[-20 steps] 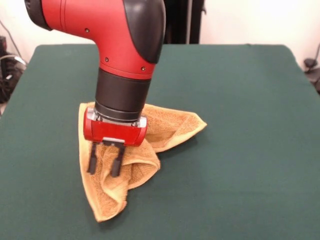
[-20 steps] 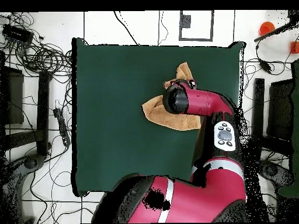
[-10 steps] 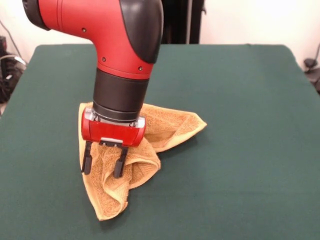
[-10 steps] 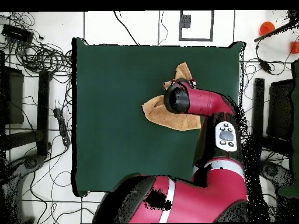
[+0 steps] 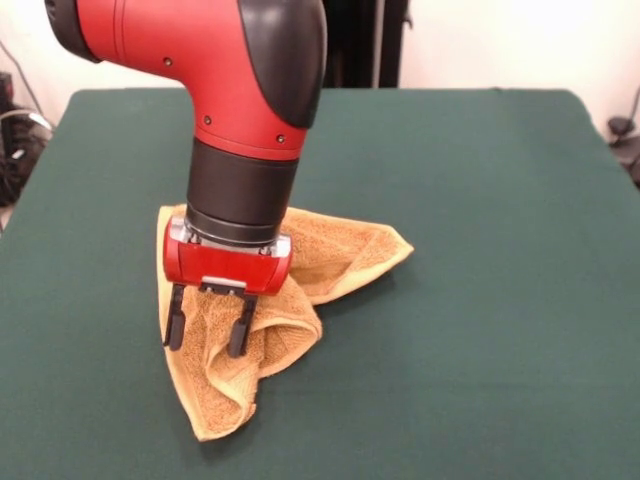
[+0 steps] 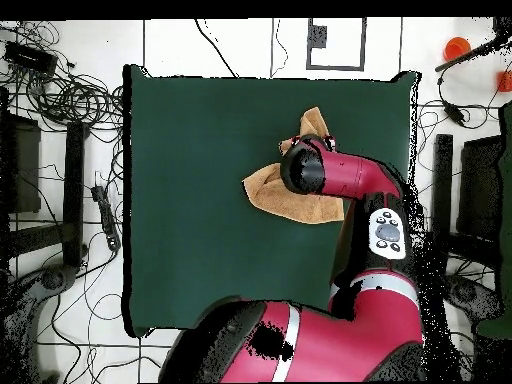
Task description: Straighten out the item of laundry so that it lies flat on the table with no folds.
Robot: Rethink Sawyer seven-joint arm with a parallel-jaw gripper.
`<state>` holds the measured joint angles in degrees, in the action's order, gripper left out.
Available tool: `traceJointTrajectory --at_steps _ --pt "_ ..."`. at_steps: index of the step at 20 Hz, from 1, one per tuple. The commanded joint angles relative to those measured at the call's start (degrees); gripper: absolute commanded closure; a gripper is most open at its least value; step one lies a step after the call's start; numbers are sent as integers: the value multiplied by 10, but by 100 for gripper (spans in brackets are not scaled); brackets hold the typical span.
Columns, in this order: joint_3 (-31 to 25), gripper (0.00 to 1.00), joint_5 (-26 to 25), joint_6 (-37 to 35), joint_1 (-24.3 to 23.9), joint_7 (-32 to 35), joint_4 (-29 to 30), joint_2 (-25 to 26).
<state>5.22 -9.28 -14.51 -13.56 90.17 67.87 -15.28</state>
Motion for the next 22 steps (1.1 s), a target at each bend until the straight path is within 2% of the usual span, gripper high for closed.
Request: traceJointTrajectory --at_steps 1,10,22 --pt "-65 0 32 -88 14 61 5 -11" --pt "-56 0 39 -154 22 49 -16 -30" --pt "-53 0 33 -194 28 54 -16 -56"
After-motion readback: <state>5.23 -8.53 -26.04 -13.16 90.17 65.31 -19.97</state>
